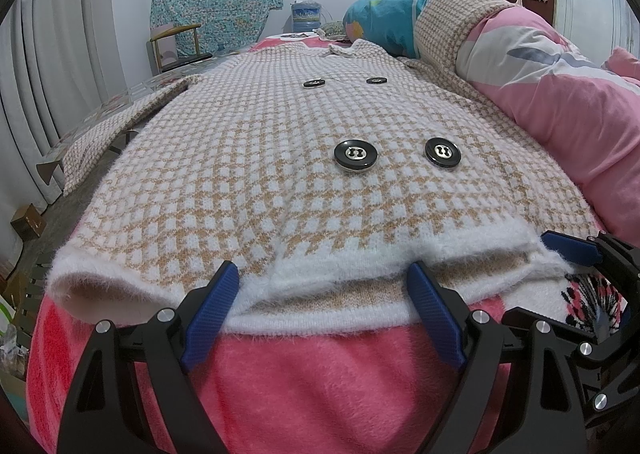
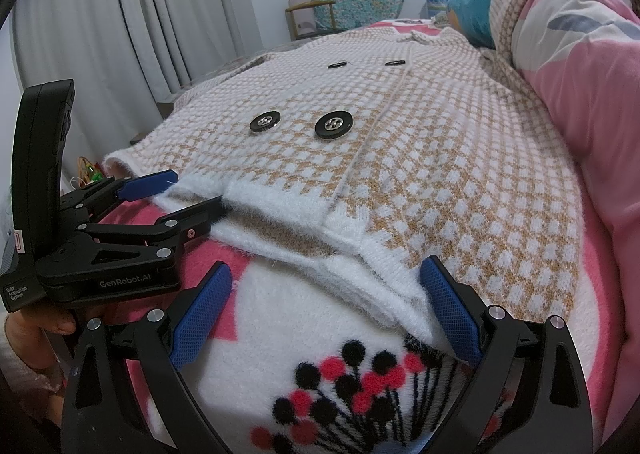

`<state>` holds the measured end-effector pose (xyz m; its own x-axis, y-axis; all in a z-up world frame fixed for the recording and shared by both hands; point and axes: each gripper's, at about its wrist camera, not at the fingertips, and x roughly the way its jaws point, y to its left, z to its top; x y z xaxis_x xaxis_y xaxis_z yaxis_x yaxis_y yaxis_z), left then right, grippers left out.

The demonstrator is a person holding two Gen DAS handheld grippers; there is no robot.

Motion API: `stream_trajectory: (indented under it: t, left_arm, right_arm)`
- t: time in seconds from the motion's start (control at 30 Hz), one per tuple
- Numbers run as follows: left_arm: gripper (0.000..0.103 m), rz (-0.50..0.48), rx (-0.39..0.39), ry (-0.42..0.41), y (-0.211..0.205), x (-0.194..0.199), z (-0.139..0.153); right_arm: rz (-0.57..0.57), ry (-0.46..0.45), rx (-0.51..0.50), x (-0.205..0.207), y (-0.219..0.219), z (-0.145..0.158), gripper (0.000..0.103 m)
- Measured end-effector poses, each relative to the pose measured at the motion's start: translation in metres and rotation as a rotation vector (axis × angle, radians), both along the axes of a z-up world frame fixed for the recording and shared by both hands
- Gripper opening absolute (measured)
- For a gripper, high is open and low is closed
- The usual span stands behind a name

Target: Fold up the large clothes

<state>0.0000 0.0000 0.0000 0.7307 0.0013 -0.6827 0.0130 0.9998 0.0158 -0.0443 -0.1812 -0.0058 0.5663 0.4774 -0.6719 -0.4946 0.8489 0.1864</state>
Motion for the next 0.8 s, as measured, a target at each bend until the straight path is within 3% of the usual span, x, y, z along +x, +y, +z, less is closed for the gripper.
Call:
stream_trajectory:
  t: [0.8]
  left_arm:
    - [0.085, 0.003, 0.018, 0.004, -0.0001, 0.0026, -0.0022]
  right_arm:
    - [0.0, -0.001, -0.001, -0.0002, -0.0003, 0.0, 0.091]
